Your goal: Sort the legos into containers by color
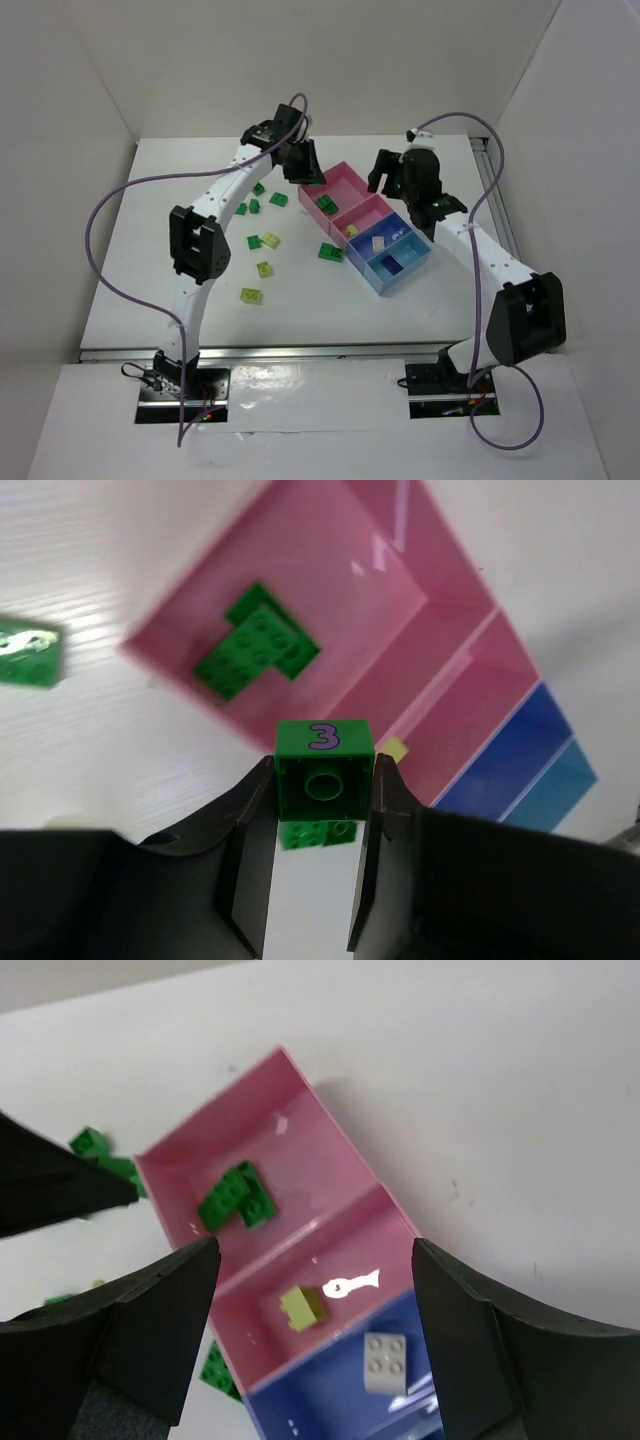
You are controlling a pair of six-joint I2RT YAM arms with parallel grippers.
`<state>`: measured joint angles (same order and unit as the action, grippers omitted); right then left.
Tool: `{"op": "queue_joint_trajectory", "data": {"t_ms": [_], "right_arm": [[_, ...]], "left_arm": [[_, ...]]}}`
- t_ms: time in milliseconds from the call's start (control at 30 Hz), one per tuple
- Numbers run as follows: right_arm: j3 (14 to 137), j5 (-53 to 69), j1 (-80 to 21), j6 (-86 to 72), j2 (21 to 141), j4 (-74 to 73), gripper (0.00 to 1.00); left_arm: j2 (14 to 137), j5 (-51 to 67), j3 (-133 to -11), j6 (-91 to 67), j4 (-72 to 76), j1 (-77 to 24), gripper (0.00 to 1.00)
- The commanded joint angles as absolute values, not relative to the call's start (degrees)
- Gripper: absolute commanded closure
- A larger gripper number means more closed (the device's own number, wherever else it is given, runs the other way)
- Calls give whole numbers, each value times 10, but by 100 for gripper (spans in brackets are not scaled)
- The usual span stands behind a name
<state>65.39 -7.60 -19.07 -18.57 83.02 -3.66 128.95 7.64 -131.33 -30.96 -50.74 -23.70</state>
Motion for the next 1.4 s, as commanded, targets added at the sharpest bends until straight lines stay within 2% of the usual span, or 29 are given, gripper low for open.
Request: {"op": "queue_joint_trajectory", "data": {"t_ms": [0, 67, 100, 133, 167, 233, 267, 500, 667, 733, 767, 1000, 1033, 1133, 1367], "right_arm": [[603, -120, -190, -216, 797, -53, 15], [575, -93, -190, -216, 768, -68, 15], [567, -85, -190, -216, 758, -74, 15], [549, -76, -199, -216, 738, -79, 15], [541, -60, -212, -216, 726, -84, 15], [524, -54, -234, -216, 695, -84, 17], [506, -48, -248, -210, 686, -84, 18], [513, -112, -393, -210, 719, -104, 20], [568, -120, -416, -210, 779, -109, 20], [595, -95, -423, -197, 807, -109, 20], [610, -95, -431, -189, 836, -109, 20], [730, -73, -456, -172, 971, -159, 20], [736, -87, -463, -184, 983, -166, 20], [757, -115, -463, -216, 1019, -188, 29], [763, -180, -463, -344, 1063, -222, 29]], "left_arm": [[1347, 124, -1361, -342, -476, -249, 73], [1373, 150, -1375, -353, -458, -255, 65], [1378, 161, -1380, -362, -449, -260, 55], [1378, 183, -1380, -362, -436, -260, 40], [1383, 189, -1380, -369, -436, -260, 31], [1369, 189, -1374, -369, -436, -265, 8], [1357, 179, -1364, -360, -436, -265, 0], [1193, 24, -1214, -316, -436, -249, 0], [1165, -78, -1101, -305, -487, -173, 0], [1165, -92, -1079, -293, -487, -147, 3], [1165, -98, -1072, -293, -487, -142, 8], [1228, -98, -1092, -258, -499, -136, 11], [1235, -98, -1092, -258, -499, -136, 11], [1248, -124, -1098, -264, -499, -136, 13], [1309, -129, -1169, -250, -499, -136, 21]]}}
